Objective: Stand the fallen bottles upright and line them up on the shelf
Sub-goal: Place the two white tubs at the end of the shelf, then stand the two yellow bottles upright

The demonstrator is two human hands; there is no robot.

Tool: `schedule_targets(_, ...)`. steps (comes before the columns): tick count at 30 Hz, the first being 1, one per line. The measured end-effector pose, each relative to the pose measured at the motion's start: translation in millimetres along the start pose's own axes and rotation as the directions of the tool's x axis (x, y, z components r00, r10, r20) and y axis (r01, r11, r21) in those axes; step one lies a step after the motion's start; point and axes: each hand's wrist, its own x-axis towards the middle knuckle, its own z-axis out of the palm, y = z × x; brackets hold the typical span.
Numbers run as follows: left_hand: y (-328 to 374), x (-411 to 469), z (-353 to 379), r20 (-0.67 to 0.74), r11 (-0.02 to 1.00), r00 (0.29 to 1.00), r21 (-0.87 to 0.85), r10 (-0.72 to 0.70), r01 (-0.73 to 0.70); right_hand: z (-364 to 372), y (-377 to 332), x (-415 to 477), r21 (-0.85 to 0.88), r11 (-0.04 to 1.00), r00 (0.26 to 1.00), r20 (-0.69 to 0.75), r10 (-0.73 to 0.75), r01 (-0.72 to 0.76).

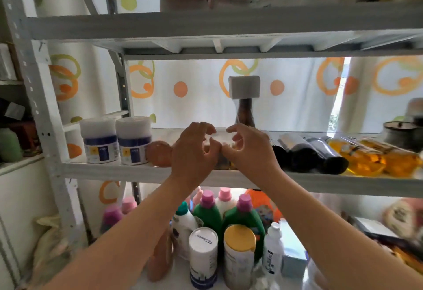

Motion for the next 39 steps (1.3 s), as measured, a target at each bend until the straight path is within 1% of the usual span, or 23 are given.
schedule_targets(3,28,-2,22,0.009,0.991,0.998,-0.126,0.055,-0.054,-21,23,-12,-0.033,0.999,0.998,-0.051,0.035,-0.036)
schedule_targets(9,72,-10,67,0.098,0.946,0.991,-0.319,0.091,-0.055,-68,71,-27,-0.13,0.98,0.98,-0.147,0.133,-0.152)
schedule_targets(12,91,-14,90,0.107,0.935,0.986,-0.345,0.125,-0.081,-91,98,-32,-0.176,0.961,0.964,-0.194,0.18,-0.215)
schedule_targets(18,132,-25,132,0.218,0.921,0.959,-0.379,0.179,-0.086,-130,156,-39,-0.257,0.926,0.936,-0.289,0.201,-0.278)
schedule_targets(21,151,-28,147,0.257,0.918,0.944,-0.386,0.206,-0.096,-152,185,-40,-0.318,0.887,0.907,-0.362,0.214,-0.336)
schedule_targets(25,174,-24,168,0.33,0.924,0.916,-0.369,0.23,-0.099,-177,224,-42,-0.365,0.819,0.861,-0.427,0.276,-0.444)
schedule_targets(27,185,-20,178,0.383,0.924,0.889,-0.368,0.252,-0.103,-186,241,-41,-0.37,0.796,0.855,-0.4,0.33,-0.48)
schedule_targets(30,205,-12,193,0.449,0.92,0.851,-0.382,0.271,-0.092,-195,264,-38,-0.373,0.769,0.85,-0.32,0.419,-0.519)
schedule_targets(32,220,-7,203,0.487,0.92,0.828,-0.383,0.277,-0.083,-197,276,-39,-0.345,0.78,0.851,-0.268,0.452,-0.523)
schedule_targets(35,239,-3,217,0.523,0.924,0.795,-0.364,0.306,-0.117,-195,288,-41,-0.306,0.824,0.876,-0.242,0.417,-0.477)
schedule_targets(37,248,0,226,0.535,0.924,0.779,-0.356,0.326,-0.142,-192,290,-42,-0.346,0.82,0.886,-0.267,0.379,-0.455)
schedule_targets(39,253,2,233,0.549,0.928,0.774,-0.347,0.316,-0.133,-187,292,-44,-0.388,0.811,0.892,-0.297,0.341,-0.439)
